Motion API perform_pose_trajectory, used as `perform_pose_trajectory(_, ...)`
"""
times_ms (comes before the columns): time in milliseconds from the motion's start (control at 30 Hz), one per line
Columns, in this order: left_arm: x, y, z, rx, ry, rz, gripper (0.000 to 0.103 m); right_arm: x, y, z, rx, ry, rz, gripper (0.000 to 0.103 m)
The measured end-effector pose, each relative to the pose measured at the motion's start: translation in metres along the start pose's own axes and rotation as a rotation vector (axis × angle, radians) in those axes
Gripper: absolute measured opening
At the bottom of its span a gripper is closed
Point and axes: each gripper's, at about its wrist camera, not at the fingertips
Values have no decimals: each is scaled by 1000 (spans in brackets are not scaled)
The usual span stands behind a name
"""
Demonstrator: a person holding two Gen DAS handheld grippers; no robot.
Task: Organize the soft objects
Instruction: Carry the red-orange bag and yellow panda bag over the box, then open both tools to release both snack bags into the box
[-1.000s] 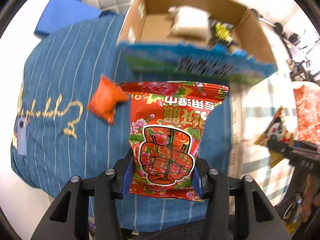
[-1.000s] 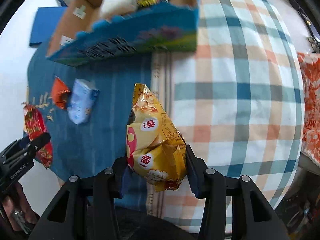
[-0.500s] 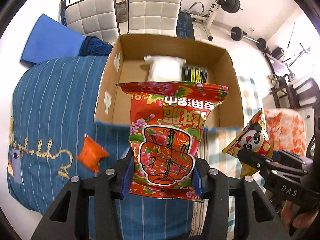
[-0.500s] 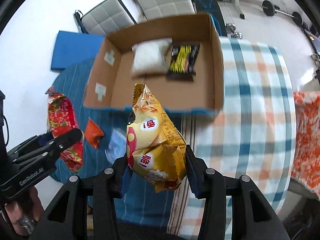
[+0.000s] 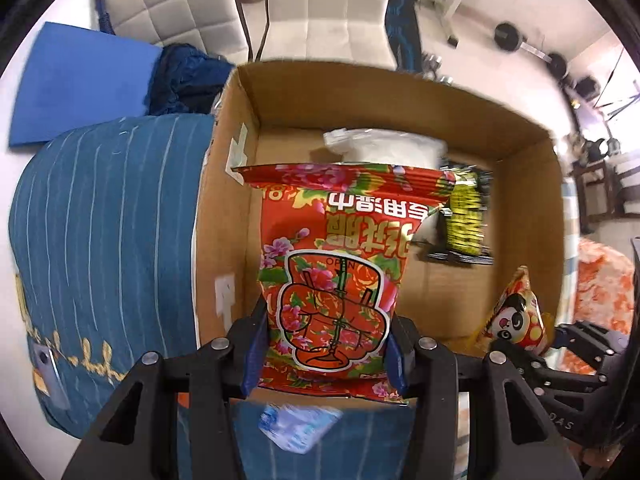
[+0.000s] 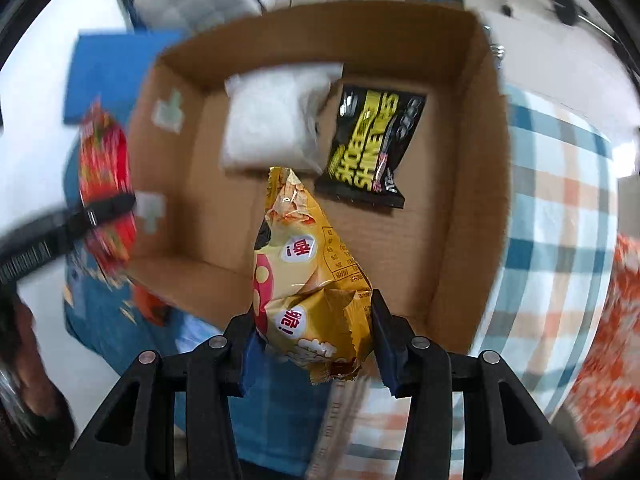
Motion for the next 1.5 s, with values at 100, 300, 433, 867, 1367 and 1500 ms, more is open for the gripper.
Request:
perform_pose_trajectory(100, -9, -17, 23, -51, -7, 14, 46, 4, -16, 21, -72, 31, -37, 49)
perform_pose_trajectory(300, -17, -40, 52, -101, 7, 25, 46, 11, -35, 53, -159, 78, -82, 49)
perform_pose_trajectory(433, -17, -54, 64, -125, -3, 41, 46, 11, -38, 71, -212, 96, -120, 49)
perform_pose_trajectory(867, -23, -70, 79, -174, -45, 32, 49, 16, -44, 91, -257, 134, -108, 51)
perform_pose_trajectory(1367, -35, -38, 17, -56, -76, 14, 52, 2, -32, 34, -93, 266, -103, 80)
perform_pose_trajectory(1500, -33, -13, -6, 9, -96, 7, 56, 2, -16, 12, 23, 327, -64, 80)
Point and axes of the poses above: each gripper's, at about its wrist camera, not at the fingertips, and z roughly the way its jaws point, x to its right, y to its underside, and after that the axes turned 10 degrees about z, right-handed
